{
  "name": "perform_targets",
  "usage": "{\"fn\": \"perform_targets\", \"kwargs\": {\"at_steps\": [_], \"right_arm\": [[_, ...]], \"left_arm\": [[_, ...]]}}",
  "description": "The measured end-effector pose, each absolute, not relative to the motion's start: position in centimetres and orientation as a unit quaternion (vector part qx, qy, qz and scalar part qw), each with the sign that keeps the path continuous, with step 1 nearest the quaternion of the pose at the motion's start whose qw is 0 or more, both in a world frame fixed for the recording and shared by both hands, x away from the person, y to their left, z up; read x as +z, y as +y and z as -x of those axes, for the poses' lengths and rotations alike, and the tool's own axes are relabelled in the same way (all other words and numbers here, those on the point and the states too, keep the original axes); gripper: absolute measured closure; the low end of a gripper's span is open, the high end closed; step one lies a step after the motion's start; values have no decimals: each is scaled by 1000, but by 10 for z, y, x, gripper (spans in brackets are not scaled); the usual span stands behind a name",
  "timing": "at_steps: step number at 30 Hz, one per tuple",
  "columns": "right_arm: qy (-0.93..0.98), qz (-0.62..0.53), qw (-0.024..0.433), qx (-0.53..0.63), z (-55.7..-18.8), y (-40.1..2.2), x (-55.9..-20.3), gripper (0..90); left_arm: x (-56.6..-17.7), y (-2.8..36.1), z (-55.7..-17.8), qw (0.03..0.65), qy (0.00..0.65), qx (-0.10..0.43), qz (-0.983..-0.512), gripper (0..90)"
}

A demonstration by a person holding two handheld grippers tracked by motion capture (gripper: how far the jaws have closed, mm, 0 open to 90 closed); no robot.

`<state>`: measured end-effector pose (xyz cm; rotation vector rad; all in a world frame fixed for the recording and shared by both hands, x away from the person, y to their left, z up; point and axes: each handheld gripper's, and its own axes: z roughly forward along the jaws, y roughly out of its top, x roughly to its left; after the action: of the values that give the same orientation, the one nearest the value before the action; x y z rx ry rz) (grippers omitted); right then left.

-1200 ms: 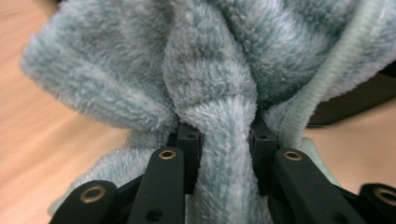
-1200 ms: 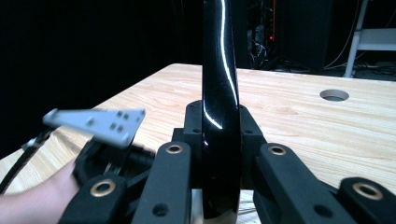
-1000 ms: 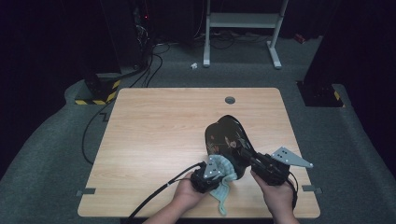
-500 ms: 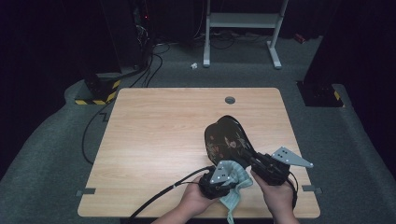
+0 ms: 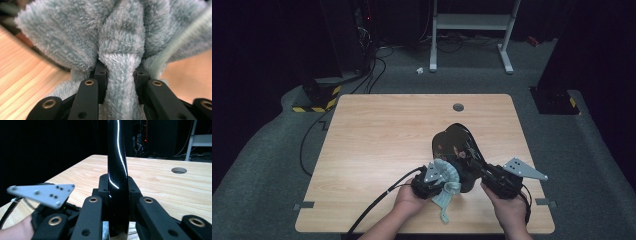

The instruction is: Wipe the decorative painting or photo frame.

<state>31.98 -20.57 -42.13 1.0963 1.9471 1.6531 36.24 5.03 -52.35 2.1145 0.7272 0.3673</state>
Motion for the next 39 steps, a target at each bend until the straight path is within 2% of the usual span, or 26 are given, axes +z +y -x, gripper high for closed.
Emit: {"fn": "perform_targets", "kwargs": {"at_steps": [12, 28, 33, 34, 35, 36, 39], "right_arm": [[689, -386, 182, 585, -320, -207, -422, 795], [689, -384, 188, 585, -319, -205, -422, 789], [688, -380, 193, 588, -317, -206, -421, 742], [687, -379, 194, 589, -316, -206, -421, 691], [687, -379, 194, 589, -316, -206, -421, 691], [689, -379, 196, 586, -316, -206, -421, 635], [691, -377, 202, 583, -315, -207, -422, 585]], "left_arm": [[-530, 86, -397, 421, 360, 177, -814, 720], [-529, 96, -386, 461, 345, 190, -795, 710], [-529, 98, -386, 465, 352, 185, -791, 706], [-529, 98, -386, 464, 354, 186, -790, 705], [-529, 98, -386, 464, 354, 186, -790, 705], [-529, 98, -386, 463, 353, 187, -791, 705], [-529, 98, -385, 463, 353, 187, -791, 705]]}}
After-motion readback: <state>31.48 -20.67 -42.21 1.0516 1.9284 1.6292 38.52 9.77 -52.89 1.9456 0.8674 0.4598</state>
